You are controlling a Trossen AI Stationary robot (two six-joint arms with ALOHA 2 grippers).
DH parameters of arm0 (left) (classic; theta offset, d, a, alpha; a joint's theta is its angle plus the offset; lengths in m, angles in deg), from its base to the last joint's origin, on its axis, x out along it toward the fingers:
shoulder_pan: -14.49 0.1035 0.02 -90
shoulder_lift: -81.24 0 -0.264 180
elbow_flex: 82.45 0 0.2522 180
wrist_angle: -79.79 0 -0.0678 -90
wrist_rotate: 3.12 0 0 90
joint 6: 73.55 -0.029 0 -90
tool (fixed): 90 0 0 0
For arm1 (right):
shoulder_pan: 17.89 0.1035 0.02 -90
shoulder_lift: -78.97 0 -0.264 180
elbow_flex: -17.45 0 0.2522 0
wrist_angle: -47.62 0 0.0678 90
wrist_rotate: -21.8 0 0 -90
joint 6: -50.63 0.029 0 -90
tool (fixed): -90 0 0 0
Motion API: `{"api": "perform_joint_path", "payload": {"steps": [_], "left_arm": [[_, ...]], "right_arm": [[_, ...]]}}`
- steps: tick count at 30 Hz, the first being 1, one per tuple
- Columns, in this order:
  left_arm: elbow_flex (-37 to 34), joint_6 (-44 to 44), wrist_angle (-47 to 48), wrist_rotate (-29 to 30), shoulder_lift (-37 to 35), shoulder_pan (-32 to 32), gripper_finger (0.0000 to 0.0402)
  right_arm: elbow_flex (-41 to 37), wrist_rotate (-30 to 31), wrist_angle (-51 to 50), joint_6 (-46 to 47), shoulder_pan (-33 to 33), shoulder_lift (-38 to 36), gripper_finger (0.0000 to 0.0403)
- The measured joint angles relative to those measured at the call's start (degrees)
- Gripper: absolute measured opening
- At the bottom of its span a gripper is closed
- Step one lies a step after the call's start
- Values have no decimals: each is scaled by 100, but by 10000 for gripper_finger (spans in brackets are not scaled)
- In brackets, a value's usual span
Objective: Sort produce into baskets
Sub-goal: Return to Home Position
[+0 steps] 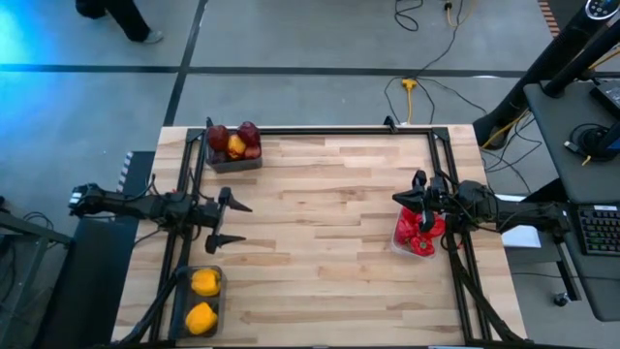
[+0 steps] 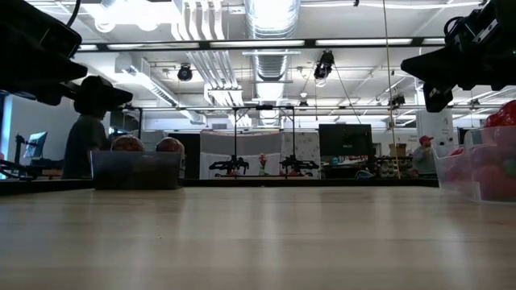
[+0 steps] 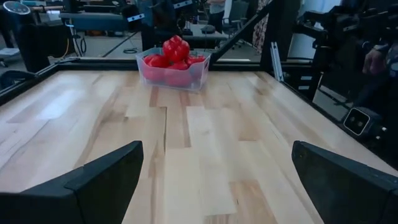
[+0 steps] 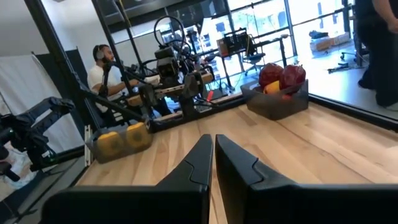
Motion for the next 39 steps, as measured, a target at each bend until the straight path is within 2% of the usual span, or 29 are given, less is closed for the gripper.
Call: {"api": "perform_joint_path", "payload": {"steps": [12, 39], "left_arm": [[150, 5, -33, 16, 230, 0, 394], [152, 5, -60, 22, 237, 0, 394]], "right_arm": [[0, 0, 0, 0, 0, 0, 13], [-2, 0, 0, 0, 0, 0, 13]]}}
